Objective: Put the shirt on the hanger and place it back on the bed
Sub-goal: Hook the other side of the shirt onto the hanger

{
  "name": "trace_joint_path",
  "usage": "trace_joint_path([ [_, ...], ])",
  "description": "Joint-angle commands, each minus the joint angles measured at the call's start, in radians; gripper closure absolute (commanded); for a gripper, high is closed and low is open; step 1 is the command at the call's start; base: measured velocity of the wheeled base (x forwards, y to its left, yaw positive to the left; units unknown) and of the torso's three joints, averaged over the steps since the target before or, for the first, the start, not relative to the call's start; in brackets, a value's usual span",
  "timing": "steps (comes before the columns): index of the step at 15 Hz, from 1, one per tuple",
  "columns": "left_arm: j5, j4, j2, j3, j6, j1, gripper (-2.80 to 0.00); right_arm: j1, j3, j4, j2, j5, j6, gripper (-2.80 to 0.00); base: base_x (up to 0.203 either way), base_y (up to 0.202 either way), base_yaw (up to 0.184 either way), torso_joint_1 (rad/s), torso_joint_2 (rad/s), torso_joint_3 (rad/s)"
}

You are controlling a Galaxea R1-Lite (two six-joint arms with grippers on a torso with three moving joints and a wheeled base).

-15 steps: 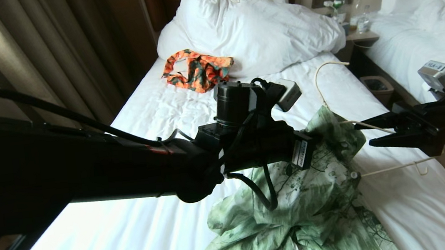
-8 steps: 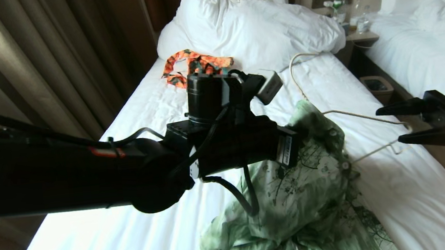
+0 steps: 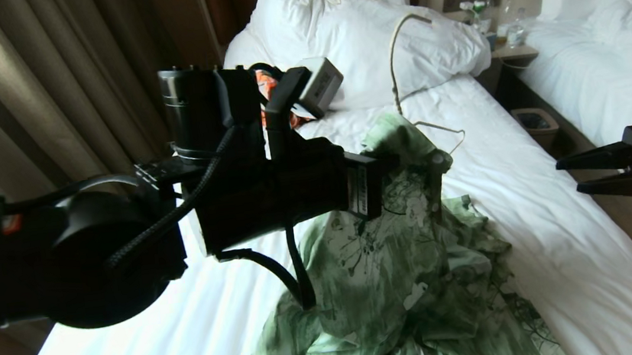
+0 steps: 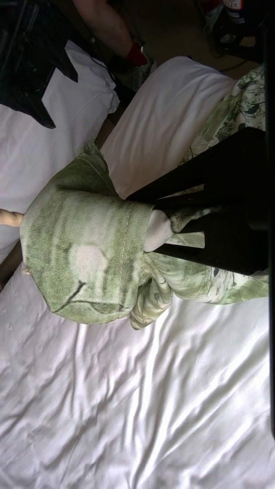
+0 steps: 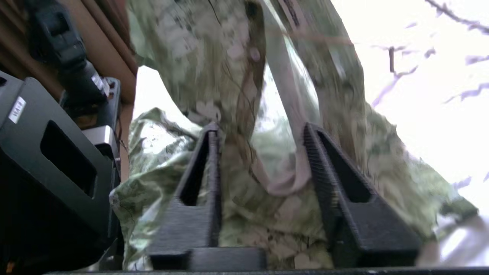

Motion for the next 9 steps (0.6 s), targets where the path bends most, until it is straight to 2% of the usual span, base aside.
trace_joint_path([
  [1,0.009,-0.006,-0.043,0.007,-0.001,0.009,0.00,0.000,-0.006,0.036,-0.005,-0.076,-0.004,0.00,0.000,0.000,0.000,0.000,0.00,0.000],
  [2,0.015,-0.005,-0.053,0.009,-0.001,0.011,0.00,0.000,-0.019,0.069,-0.002,-0.133,0.002,0.00,0.000,0.000,0.000,0.000,0.00,0.000],
  [4,0.016,-0.003,-0.063,0.004,0.001,0.013,0.00,-0.002,-0.076,0.135,0.007,-0.136,0.061,0.00,0.000,0.000,0.000,0.000,0.00,0.000],
  [6,0.017,0.000,-0.077,-0.002,-0.001,0.013,0.00,0.007,-0.166,0.184,0.047,-0.137,0.155,0.00,0.000,0.000,0.000,0.000,0.00,0.000],
  [9,0.040,0.000,-0.103,0.005,-0.025,0.011,0.00,0.036,-0.262,0.211,0.172,-0.135,0.217,0.00,0.000,0.000,0.000,0.000,0.00,0.000],
])
